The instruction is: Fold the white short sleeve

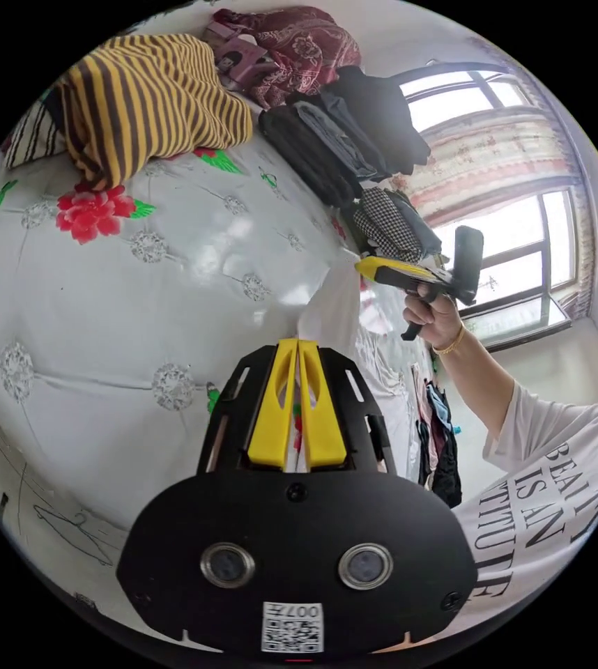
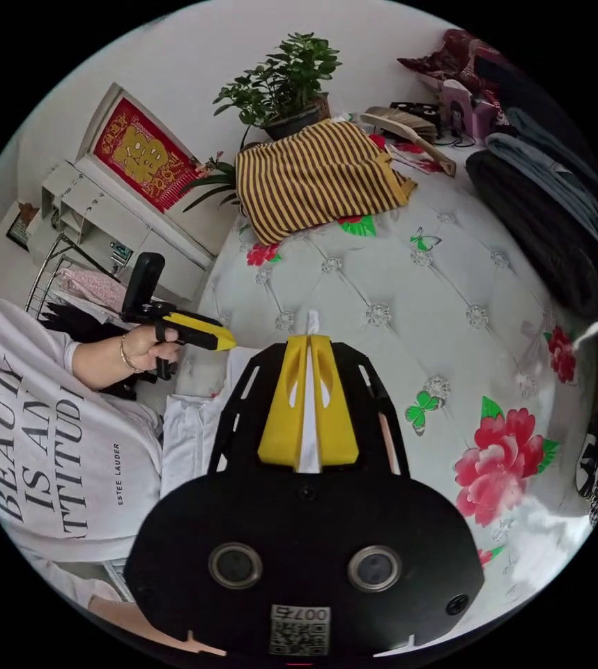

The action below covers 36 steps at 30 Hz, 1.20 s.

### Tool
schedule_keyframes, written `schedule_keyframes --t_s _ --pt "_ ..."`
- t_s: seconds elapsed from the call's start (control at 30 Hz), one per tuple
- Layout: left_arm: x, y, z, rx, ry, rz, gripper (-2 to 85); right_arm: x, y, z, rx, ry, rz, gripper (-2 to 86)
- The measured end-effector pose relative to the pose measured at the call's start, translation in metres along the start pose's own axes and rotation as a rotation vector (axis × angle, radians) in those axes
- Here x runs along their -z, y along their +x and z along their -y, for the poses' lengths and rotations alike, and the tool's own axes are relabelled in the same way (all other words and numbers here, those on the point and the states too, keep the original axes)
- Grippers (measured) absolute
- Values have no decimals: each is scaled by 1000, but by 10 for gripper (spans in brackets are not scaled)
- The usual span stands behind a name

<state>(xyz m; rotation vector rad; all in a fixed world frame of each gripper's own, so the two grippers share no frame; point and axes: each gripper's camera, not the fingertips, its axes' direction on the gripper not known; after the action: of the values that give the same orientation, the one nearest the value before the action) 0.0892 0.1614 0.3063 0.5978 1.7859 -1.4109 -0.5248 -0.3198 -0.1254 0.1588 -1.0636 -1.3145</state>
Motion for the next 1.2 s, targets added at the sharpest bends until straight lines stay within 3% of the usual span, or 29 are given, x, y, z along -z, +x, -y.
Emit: schedule_keyframes --t_s 0.17,0.33,0.47,0.6,0.8,1.03,1.2 --pt "16 20 -20 -77 74 -60 -10 21 -5 -24 32 22 -17 -3" --pt "13 75 -36 -350 76 -75 -10 32 -14 -56 29 25 -96 -2" --pt "-14 135 -67 -687 -73 -63 -10 39 -23 -107 -34 65 -142 -2" --pt "-67 164 -109 -871 -273 -72 -10 21 -21 -166 -176 23 -184 2" --pt "-135 182 -160 -991 -512 -19 -7 9 -18 -220 -415 18 -244 26" --pt "-135 205 -170 -1018 -472 25 40 13 -32 -197 -369 108 -229 40" --pt "-165 212 -167 -979 -501 70 56 -6 -27 -185 -336 -26 -212 11"
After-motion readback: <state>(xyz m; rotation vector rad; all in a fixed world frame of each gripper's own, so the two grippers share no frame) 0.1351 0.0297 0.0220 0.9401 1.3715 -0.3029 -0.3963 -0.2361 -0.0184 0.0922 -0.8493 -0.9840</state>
